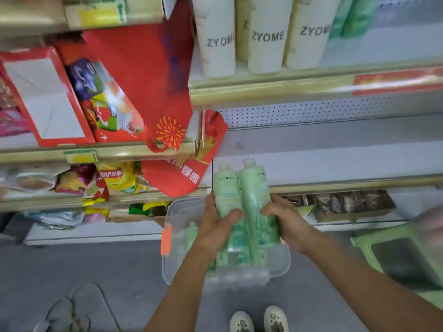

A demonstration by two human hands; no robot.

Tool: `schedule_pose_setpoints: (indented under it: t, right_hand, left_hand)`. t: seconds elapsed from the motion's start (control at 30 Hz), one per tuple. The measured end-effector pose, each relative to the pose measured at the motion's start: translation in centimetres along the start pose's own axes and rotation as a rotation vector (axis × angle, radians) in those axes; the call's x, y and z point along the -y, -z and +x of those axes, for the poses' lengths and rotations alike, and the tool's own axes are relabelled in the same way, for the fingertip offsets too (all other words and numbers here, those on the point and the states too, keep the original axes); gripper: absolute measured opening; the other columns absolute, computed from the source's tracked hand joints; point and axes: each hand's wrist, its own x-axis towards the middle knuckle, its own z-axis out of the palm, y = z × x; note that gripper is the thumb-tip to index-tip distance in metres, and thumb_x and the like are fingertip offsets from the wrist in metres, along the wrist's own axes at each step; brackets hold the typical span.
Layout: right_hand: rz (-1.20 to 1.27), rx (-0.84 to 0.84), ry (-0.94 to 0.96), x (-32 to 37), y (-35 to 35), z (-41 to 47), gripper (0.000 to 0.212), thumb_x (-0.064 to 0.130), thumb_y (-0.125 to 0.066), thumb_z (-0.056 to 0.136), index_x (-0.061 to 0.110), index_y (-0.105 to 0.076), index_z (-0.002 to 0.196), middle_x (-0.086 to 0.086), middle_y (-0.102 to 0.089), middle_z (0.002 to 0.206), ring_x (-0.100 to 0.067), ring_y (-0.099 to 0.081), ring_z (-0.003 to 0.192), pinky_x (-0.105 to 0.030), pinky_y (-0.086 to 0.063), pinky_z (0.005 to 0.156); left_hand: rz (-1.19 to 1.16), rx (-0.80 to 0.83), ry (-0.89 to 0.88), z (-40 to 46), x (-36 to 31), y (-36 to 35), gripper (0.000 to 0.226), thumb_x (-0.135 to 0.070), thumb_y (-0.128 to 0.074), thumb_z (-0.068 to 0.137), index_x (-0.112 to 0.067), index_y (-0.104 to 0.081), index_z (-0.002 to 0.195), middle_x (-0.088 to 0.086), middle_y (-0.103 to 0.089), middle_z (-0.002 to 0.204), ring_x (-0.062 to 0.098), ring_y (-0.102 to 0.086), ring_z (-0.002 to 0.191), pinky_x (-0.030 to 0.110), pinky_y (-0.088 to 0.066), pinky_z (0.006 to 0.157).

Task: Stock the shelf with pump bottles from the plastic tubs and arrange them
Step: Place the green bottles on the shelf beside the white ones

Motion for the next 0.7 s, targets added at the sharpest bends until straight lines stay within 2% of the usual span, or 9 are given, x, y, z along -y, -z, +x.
schedule_pose_setpoints:
  t: [0.03,0.1,0.17,0.2,0.27,0.4,0.5,0.6,0.7]
  right_hand:
    - [0.009,0.001,0.028,1.4,-0.1,-0.7,0.056,0.018,-0.068,0.054,0.007,-0.066,0.109,-0.023,-0.066,0.105,-0.033,-0.066,0.092,-0.049,-0.052,0.084]
    - [-0.004,-0.015,0.093,4.1,-0.3,-2.1,0.056,0.02,-0.07,0.055,0.007,-0.062,0.11,-0.016,-0.071,0.1,-0.029,-0.069,0.088,-0.042,-0.054,0.077]
    - [-0.04,-0.05,0.169,6.7,-0.4,-3.5,0.051,0.018,-0.07,0.062,0.007,-0.059,0.111,-0.012,-0.072,0.099,-0.027,-0.07,0.088,-0.039,-0.055,0.072]
    - [-0.057,-0.065,0.21,7.9,-0.2,-4.1,0.051,0.019,-0.071,0.064,0.009,-0.058,0.113,-0.011,-0.073,0.101,-0.026,-0.071,0.09,-0.039,-0.055,0.071]
    - [-0.111,-0.094,0.285,10.4,0.3,-5.4,0.055,0.022,-0.074,0.066,0.013,-0.056,0.117,-0.008,-0.073,0.105,-0.026,-0.072,0.093,-0.039,-0.057,0.072]
    - [-0.199,-0.141,0.419,15.0,2.4,-7.5,0.057,0.021,-0.078,0.069,0.017,-0.054,0.121,-0.002,-0.071,0.108,-0.018,-0.071,0.095,-0.035,-0.058,0.077]
    - [-0.22,-0.171,0.489,18.2,4.7,-8.1,0.054,0.014,-0.08,0.075,0.02,-0.054,0.122,-0.002,-0.071,0.109,-0.016,-0.07,0.098,-0.036,-0.057,0.083]
    - [-0.241,-0.246,0.554,21.4,7.6,-8.3,0.044,0.012,-0.08,0.076,0.021,-0.058,0.113,0.001,-0.072,0.103,-0.012,-0.07,0.092,-0.028,-0.056,0.077]
    - [-0.281,-0.331,0.621,24.7,10.9,-8.4,0.046,0.011,-0.081,0.074,0.017,-0.057,0.113,0.002,-0.071,0.101,-0.009,-0.069,0.089,-0.022,-0.054,0.071]
  left_hand:
    - [-0.02,0.018,-0.024,-0.3,-1.4,-0.1,0.051,-0.002,-0.064,0.086,-0.019,-0.043,0.129,-0.002,-0.066,0.104,-0.006,-0.065,0.078,0.01,-0.05,0.063]
    - [-0.061,0.048,-0.073,-0.8,-4.2,-0.5,0.059,-0.009,-0.069,0.082,-0.019,-0.041,0.134,0.004,-0.067,0.11,0.008,-0.069,0.091,0.027,-0.058,0.075]
    - [-0.105,0.061,-0.147,-1.3,-6.9,-1.2,0.067,-0.016,-0.069,0.074,-0.02,-0.04,0.135,0.009,-0.067,0.115,0.02,-0.069,0.1,0.043,-0.058,0.084]
    - [-0.115,0.058,-0.189,-1.5,-8.1,-1.6,0.068,-0.017,-0.067,0.072,-0.021,-0.04,0.135,0.009,-0.067,0.117,0.021,-0.068,0.102,0.044,-0.058,0.085]
    - [-0.101,0.06,-0.266,-1.7,-10.3,-2.6,0.07,-0.016,-0.067,0.073,-0.024,-0.04,0.137,0.005,-0.066,0.119,0.017,-0.068,0.104,0.037,-0.059,0.081]
    - [-0.045,0.091,-0.384,-2.0,-14.4,-5.1,0.063,-0.004,-0.066,0.085,-0.022,-0.037,0.139,-0.007,-0.062,0.114,-0.004,-0.065,0.093,0.016,-0.054,0.069]
    - [-0.009,0.093,-0.432,-1.7,-17.5,-7.5,0.055,-0.013,-0.068,0.087,-0.026,-0.039,0.131,-0.004,-0.061,0.115,-0.001,-0.065,0.093,0.024,-0.057,0.076]
    - [-0.013,0.087,-0.452,-1.1,-20.5,-10.4,0.053,-0.023,-0.07,0.087,-0.026,-0.039,0.129,-0.006,-0.064,0.113,0.006,-0.065,0.098,0.035,-0.056,0.086]
    - [-0.036,0.077,-0.496,-0.5,-23.1,-13.7,0.054,-0.026,-0.069,0.087,-0.026,-0.036,0.13,-0.005,-0.063,0.114,0.006,-0.065,0.099,0.029,-0.055,0.08]
